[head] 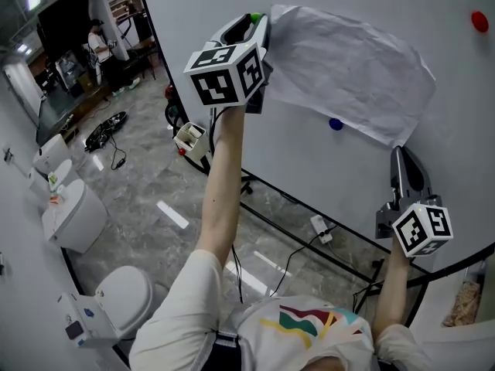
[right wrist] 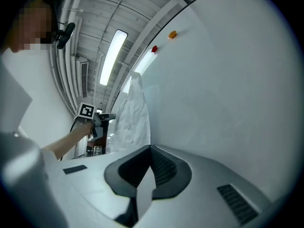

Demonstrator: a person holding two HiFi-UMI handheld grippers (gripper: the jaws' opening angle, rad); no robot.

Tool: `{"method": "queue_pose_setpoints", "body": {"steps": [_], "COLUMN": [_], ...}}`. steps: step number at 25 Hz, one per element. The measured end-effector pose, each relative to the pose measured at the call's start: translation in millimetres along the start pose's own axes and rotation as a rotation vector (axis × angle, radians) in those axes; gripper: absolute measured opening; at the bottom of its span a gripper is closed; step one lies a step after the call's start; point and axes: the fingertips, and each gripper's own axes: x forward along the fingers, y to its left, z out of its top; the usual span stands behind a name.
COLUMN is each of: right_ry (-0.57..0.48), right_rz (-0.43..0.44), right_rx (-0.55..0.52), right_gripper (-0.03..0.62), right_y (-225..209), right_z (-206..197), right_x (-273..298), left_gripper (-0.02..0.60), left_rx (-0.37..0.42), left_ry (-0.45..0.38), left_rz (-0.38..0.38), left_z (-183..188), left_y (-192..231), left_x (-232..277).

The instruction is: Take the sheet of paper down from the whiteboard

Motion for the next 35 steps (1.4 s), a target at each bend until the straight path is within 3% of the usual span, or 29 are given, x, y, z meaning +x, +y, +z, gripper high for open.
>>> {"method": "queue_pose_setpoints", "body": {"steps": [14, 18, 35], "right_ry": [-0.029, -0.036, -0.091], "right_rz": [0.044, 0.05, 0.218], "right_rx": [-0.02, -0.021, -0.023], "right_gripper": [0.014, 0.014, 0.014], "right_y": [11, 16, 55], "right_z": [23, 28, 51], "right_x": [-13, -18, -20], "left_gripper": [0.169, 0.169, 0.169], "left_rx": [0.047, 0.027, 0.061], "left_ry": [-0.06, -0.052, -0.035], "left_rz": [0.027, 0.024, 0.063], "left_z": [14, 14, 17], "left_y": [-9, -10, -14], "left_x": [-28, -35, -85]}}
